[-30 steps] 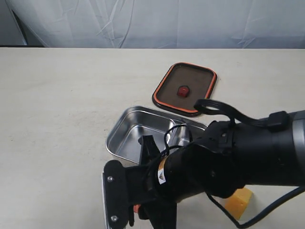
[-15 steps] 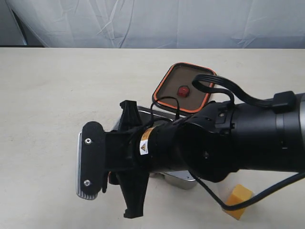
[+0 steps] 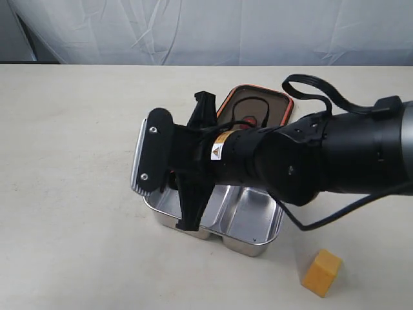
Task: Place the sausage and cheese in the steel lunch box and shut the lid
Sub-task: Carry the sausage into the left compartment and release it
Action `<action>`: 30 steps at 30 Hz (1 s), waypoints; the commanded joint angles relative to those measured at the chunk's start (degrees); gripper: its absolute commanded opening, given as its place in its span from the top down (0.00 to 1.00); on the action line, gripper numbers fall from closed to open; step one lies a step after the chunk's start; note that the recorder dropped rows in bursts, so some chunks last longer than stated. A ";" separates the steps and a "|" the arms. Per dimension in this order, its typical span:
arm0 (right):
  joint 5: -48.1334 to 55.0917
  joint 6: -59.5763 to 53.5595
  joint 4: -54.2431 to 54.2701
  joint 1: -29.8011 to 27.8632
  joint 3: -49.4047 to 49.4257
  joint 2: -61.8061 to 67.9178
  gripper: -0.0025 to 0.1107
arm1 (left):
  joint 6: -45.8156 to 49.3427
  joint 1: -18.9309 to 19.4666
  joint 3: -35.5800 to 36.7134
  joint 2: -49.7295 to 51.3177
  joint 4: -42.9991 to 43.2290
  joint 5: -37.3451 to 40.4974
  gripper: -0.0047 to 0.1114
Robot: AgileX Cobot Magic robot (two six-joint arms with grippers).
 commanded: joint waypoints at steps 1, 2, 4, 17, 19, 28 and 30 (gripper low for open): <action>-2.38 -0.01 2.64 -2.00 -0.37 0.58 0.98 | -0.04 0.08 0.24 -0.31 0.00 -0.53 0.96; -2.41 -0.01 3.18 -2.14 -0.37 0.91 0.98 | -0.04 0.08 0.24 -0.31 0.00 -0.53 0.96; -2.50 -0.01 3.90 -2.14 -0.37 1.82 0.98 | -0.04 0.08 0.24 -0.31 0.00 -0.53 0.96; -6.84 -0.01 11.08 -2.14 -0.37 3.94 0.51 | -0.04 0.08 0.24 -0.31 0.00 -0.53 0.96; -7.08 -0.01 16.36 -2.14 -0.37 2.77 0.53 | -0.04 0.08 0.24 -0.31 0.00 -0.53 0.96; -5.09 -10.56 60.43 -2.14 -0.27 -7.62 0.54 | -0.04 0.08 0.24 -0.31 0.00 -0.53 0.96; -5.09 -16.42 63.29 -2.14 -0.27 -9.25 0.54 | -0.04 0.08 0.24 -0.31 0.00 -0.53 0.96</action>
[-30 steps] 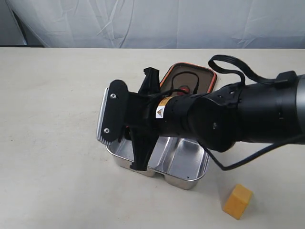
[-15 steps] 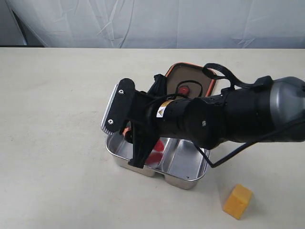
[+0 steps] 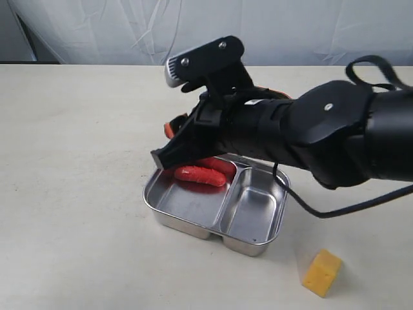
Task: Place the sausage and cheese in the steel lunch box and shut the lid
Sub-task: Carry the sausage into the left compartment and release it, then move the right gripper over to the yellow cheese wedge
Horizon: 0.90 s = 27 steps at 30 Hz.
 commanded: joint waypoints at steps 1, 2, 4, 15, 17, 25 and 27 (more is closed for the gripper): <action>-0.60 -11.99 9.94 -0.26 -0.16 -4.20 0.54 | -0.04 0.08 0.24 -0.31 0.00 -0.53 0.96; -2.12 -14.87 10.02 -0.26 -0.16 -4.86 0.54 | -0.04 0.08 0.24 -0.31 0.00 -0.53 0.96; -8.22 -19.53 10.54 -0.26 -0.16 -6.00 0.54 | -0.04 0.08 0.24 -0.31 0.00 -0.53 0.96; -62.12 -46.21 26.75 -2.55 2.07 -7.37 0.54 | -0.04 0.08 0.24 -0.31 0.00 -0.53 0.96; -62.12 -47.17 26.75 -2.55 2.07 -7.47 0.54 | -0.04 0.08 0.24 -0.31 0.00 -0.53 0.96; -33.76 -47.15 26.75 -7.21 2.07 -7.34 0.54 | -0.04 0.08 0.24 -0.31 0.00 -0.53 0.96; -21.65 -46.61 26.75 -7.25 2.07 -7.34 0.54 | -0.04 0.08 0.24 -0.31 0.00 -0.53 0.96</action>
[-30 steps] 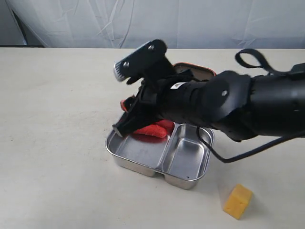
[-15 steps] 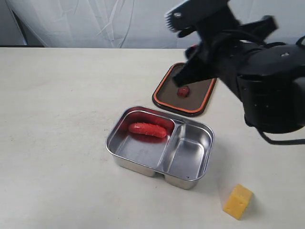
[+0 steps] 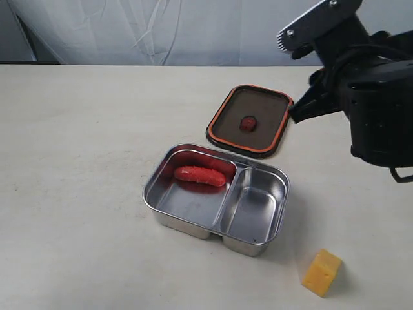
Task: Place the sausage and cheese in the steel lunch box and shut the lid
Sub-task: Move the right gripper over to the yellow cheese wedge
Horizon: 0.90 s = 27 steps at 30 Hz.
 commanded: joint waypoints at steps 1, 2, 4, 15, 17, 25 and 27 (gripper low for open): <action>26.74 0.76 -0.33 -0.73 0.27 -0.37 0.54 | -0.04 0.08 0.24 -0.29 0.00 -0.53 0.96; 33.30 2.17 -0.33 -0.48 0.27 -0.37 0.54 | -0.04 0.08 0.24 -0.29 0.00 -0.53 0.96; 45.21 4.29 -0.33 -0.48 0.27 -0.37 0.54 | -0.04 0.08 0.24 -0.29 0.00 -0.53 0.96; 95.13 50.91 -40.25 -0.48 2.15 0.79 0.54 | -0.04 0.08 0.24 -0.29 0.00 -0.53 0.96; 102.77 67.06 -56.32 -0.48 2.15 1.80 0.54 | -0.04 0.08 0.24 -0.29 0.00 -0.53 0.96; 115.82 121.58 -95.71 -0.48 2.25 4.15 0.54 | -0.04 0.08 0.24 -0.29 0.00 -0.53 0.96; 116.39 128.81 -98.98 -0.48 2.84 4.15 0.54 | -0.04 0.08 0.24 -0.29 0.00 -0.53 0.96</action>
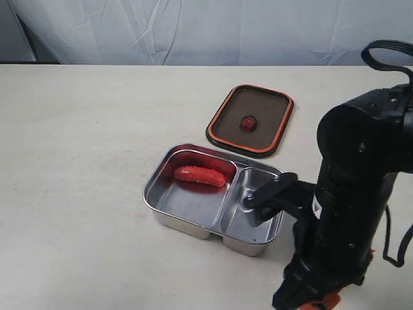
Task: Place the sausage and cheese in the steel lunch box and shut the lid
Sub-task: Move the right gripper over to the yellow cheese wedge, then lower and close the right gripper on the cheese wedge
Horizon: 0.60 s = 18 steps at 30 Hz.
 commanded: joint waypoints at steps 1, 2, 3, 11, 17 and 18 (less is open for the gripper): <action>1.94 20.39 -9.58 -0.05 1.27 0.11 0.54 | -0.04 0.08 0.24 -0.29 0.00 -0.53 0.96; 1.94 21.79 -9.67 -0.05 1.89 0.11 0.54 | -0.04 0.08 0.24 -0.29 0.00 -0.53 0.96; 1.72 23.22 -9.54 -0.05 2.62 0.11 0.54 | -0.04 0.08 0.24 -0.29 0.00 -0.53 0.96; -12.86 51.60 -9.12 -0.05 9.70 -1.72 0.54 | -0.04 0.08 0.24 -0.29 0.00 -0.53 0.96; -13.87 73.33 -20.57 -0.05 9.59 -7.83 0.54 | -0.04 0.08 0.24 -0.29 0.00 -0.53 0.96; -14.10 75.66 -21.55 -0.05 9.59 -7.83 0.54 | -0.04 0.08 0.24 -0.29 0.00 -0.53 0.96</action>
